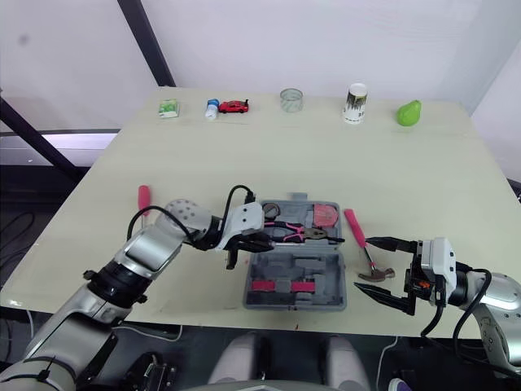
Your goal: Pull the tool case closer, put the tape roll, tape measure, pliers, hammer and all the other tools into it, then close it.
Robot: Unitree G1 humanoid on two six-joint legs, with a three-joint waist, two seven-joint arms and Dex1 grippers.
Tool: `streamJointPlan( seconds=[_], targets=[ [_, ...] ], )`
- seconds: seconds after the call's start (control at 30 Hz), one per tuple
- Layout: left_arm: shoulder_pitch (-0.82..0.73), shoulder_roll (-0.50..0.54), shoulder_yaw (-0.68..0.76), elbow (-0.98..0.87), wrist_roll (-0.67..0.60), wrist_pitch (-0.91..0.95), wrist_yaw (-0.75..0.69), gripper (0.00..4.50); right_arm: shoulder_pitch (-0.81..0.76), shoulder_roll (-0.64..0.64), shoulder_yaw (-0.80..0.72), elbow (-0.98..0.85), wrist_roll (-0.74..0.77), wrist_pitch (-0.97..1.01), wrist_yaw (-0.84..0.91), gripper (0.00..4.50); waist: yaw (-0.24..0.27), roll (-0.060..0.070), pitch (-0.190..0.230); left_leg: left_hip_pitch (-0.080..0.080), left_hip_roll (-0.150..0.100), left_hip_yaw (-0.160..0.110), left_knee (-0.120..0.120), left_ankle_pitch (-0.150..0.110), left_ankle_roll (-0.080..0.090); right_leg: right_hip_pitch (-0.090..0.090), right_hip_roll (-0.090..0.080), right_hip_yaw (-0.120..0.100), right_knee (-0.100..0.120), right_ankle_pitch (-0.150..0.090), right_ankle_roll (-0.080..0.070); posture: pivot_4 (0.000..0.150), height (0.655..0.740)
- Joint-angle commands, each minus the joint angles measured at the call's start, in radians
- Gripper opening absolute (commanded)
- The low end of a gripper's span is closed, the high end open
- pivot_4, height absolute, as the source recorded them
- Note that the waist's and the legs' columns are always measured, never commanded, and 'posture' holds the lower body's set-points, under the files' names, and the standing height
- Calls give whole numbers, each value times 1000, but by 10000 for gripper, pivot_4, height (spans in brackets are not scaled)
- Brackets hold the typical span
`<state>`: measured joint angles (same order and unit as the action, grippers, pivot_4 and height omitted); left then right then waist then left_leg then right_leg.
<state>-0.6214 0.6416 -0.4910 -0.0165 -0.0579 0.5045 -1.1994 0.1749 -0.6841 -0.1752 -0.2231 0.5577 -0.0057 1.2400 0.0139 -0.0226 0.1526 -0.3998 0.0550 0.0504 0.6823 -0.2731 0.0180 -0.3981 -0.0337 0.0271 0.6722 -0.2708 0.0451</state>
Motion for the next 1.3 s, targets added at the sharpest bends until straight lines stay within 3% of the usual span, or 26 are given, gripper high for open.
streamJointPlan(
  seconds=[0.03, 0.47, 1.3],
  targets=[
    [-24, -2, -32, -22, 8, 27, -48, 882, 18, -12, -38, -31, 5, -13, -10, 45000, -4, 0, 0, 0, 0, 0, 0, 0, 0, 0, 0, 0, 0, 0, 0, 1500, 7400],
    [-54, -42, -65, -3, 49, 110, -34, 882, 13, -35, -45, -11, -19, -6, -41, 45000, -1, 0, 0, 0, 0, -2, 0, 0, 0, 0, 0, 1, 0, 0, 0, 1500, 7400],
    [-64, -140, -119, 57, 143, 75, -9, 882, 16, -32, -34, -46, -49, 13, -84, 45000, 1, 0, 0, 0, 0, -2, 1, 0, 0, 0, 0, 1, 0, 0, 0, 1500, 7400]
  ],
)
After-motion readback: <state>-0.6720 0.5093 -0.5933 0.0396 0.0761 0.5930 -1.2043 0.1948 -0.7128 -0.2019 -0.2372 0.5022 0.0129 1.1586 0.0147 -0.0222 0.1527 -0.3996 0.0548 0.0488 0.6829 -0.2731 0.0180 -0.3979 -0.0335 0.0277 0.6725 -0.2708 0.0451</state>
